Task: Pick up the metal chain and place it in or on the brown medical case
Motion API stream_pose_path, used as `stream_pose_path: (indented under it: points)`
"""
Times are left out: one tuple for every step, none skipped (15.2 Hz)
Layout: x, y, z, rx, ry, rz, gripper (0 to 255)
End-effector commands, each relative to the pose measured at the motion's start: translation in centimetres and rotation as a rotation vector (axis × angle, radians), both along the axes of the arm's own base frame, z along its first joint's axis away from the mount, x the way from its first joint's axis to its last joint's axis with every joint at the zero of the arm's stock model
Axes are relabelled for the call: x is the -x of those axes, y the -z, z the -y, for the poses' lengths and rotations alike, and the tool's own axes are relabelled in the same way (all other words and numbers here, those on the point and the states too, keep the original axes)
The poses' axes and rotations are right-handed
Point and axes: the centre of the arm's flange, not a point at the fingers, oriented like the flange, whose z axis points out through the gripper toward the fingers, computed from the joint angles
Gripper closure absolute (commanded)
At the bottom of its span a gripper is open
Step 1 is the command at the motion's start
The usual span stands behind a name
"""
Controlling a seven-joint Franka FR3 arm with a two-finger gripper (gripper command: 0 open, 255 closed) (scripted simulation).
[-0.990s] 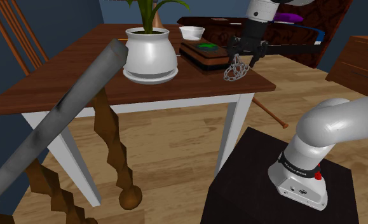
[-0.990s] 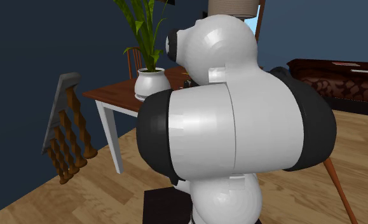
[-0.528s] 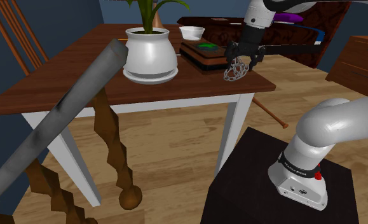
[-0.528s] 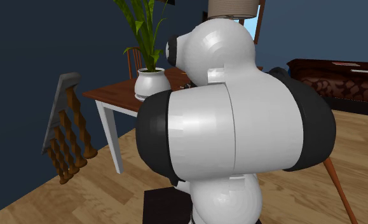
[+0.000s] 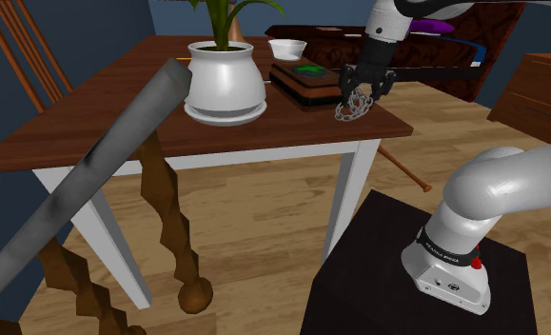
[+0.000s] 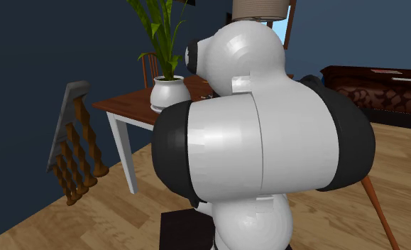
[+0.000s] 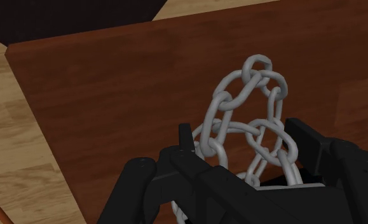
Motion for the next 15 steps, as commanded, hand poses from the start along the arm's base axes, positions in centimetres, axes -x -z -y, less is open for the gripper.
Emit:
stream_pose_path:
  points:
    - [0.0, 0.0, 0.0, 0.0, 0.0, 0.0, 255]
    - [0.0, 0.0, 0.0, 0.0, 0.0, 0.0, 255]
    - [0.0, 0.0, 0.0, 0.0, 0.0, 0.0, 255]
    - [0.0, 0.0, 0.0, 0.0, 0.0, 0.0, 255]
    - [0.0, 0.0, 0.0, 0.0, 0.0, 0.0, 255]
    - [0.0, -0.5, 0.0, 0.0, 0.0, 0.0, 255]
    - [0.0, -1.0, 0.0, 0.0, 0.0, 0.0, 255]
    - [0.0, -1.6, 0.0, 0.0, 0.0, 0.0, 255]
    - [0.0, -2.1, 0.0, 0.0, 0.0, 0.0, 255]
    - [0.0, -2.6, 0.0, 0.0, 0.0, 0.0, 255]
    - [0.0, -3.1, 0.0, 0.0, 0.0, 0.0, 255]
    - [0.0, -3.7, 0.0, 0.0, 0.0, 0.0, 255]
    - [0.0, -4.2, 0.0, 0.0, 0.0, 0.0, 255]
    - [0.0, -4.7, 0.0, 0.0, 0.0, 0.0, 255]
    - [0.0, -5.3, 0.0, 0.0, 0.0, 0.0, 255]
